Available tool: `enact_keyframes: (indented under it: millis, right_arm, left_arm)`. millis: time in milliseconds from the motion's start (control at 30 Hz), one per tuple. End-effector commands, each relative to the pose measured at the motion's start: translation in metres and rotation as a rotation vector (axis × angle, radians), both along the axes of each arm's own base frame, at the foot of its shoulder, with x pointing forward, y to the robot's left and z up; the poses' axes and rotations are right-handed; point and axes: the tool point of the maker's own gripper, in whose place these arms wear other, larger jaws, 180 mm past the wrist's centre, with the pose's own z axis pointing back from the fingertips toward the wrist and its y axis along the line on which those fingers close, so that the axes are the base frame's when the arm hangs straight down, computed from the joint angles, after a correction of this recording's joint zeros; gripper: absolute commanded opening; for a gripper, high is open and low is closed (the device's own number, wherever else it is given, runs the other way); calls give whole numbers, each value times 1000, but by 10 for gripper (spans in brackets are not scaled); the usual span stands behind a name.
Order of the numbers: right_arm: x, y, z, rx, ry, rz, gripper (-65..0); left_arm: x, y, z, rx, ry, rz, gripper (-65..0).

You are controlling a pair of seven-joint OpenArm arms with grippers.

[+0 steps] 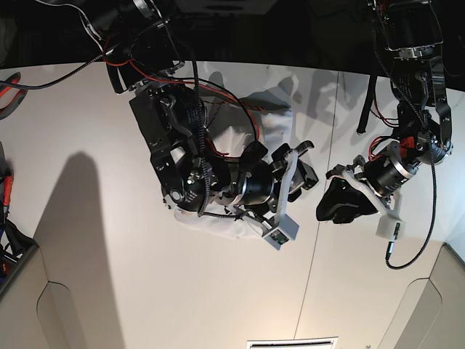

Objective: Layout the t-shirt on the table in an organized manner, then fold the t-shirt properly
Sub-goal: 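Regrasp the bundle with both grippers and compress it into a square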

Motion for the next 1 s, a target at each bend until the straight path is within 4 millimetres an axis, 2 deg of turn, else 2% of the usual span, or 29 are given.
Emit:
enact_keyframes:
  millis: [0, 100, 167, 233, 300, 367, 467, 500, 633, 800, 900, 967]
  right_arm:
    - [12, 6, 25, 47, -71, -2, -456]
    - [34, -17, 33, -19, -144, -112, -650]
    - [57, -45, 47, -47, -193, -258, -650]
    - [77, -78, 62, -49, -227, -405, -650]
    - [89, -109, 71, -40, -239, -514, -650]
    - [92, -136, 65, -32, -209, -596, -650]
    - [82, -167, 38, -51, -118, -681, -650]
    - [75, -171, 29, -44, -89, -682, -650]
    - [41, -171, 0, 16, 23, -636, -650]
    - [5, -184, -36, -45, 108, -638, -650]
    - [-9, -182, -47, -54, 139, -627, -650]
    - [-16, -178, -51, -52, 151, -606, -650]
  left_arm:
    - [10, 2, 20, -13, -70, 4, -345]
    - [14, 2, 26, -20, -93, 8, -367]
    - [17, 1, 31, -29, -107, 8, -471]
    - [20, -2, 40, -64, -131, -1, -637]
    - [21, -11, 50, -118, -160, -29, -650]
    - [19, -28, 53, -148, -162, -83, -650]
    - [13, -68, 44, -138, -124, -200, -650]
    - [11, -83, 42, -135, -116, -244, -650]
    - [1, -141, 39, -102, -105, -406, -650]
    - [-18, -195, 33, -123, -48, -519, -650]
    - [-34, -213, 22, -92, 0, -596, -650]
    - [-40, -215, 8, -20, 34, -619, -650]
